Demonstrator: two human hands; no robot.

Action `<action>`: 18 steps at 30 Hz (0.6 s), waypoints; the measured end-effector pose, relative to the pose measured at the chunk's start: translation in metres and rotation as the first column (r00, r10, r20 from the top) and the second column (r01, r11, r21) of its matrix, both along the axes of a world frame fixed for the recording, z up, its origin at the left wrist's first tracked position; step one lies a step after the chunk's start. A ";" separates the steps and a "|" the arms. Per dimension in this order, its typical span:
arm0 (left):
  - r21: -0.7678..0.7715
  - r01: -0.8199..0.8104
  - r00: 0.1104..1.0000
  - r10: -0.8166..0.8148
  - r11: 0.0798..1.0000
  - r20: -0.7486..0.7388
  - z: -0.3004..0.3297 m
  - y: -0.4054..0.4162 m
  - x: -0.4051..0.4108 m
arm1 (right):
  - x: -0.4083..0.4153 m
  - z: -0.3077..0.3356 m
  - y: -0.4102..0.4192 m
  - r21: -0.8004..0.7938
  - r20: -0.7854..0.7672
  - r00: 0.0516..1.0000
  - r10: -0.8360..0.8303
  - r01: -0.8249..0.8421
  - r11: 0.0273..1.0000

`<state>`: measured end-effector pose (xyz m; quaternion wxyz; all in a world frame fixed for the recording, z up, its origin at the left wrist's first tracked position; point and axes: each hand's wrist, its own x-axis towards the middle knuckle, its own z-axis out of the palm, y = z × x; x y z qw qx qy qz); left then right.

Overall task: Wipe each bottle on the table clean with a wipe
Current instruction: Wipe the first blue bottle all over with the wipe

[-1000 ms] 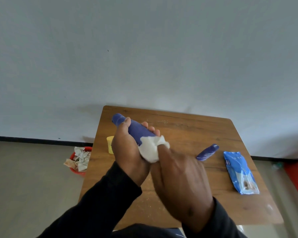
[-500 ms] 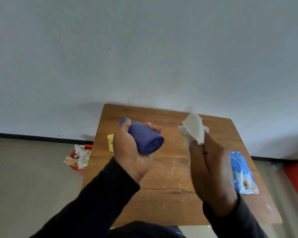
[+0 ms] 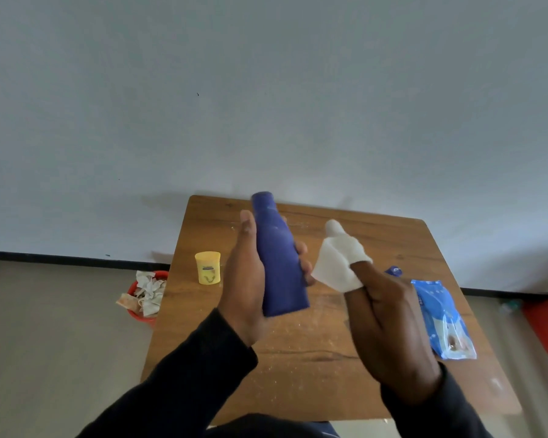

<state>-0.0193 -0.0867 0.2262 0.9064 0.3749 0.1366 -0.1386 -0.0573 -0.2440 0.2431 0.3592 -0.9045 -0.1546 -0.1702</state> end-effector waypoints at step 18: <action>0.614 0.106 0.837 -0.404 0.782 0.370 -0.066 -0.030 -0.006 | 0.027 0.014 -0.057 0.132 -0.195 0.981 -0.021 0.047 0.990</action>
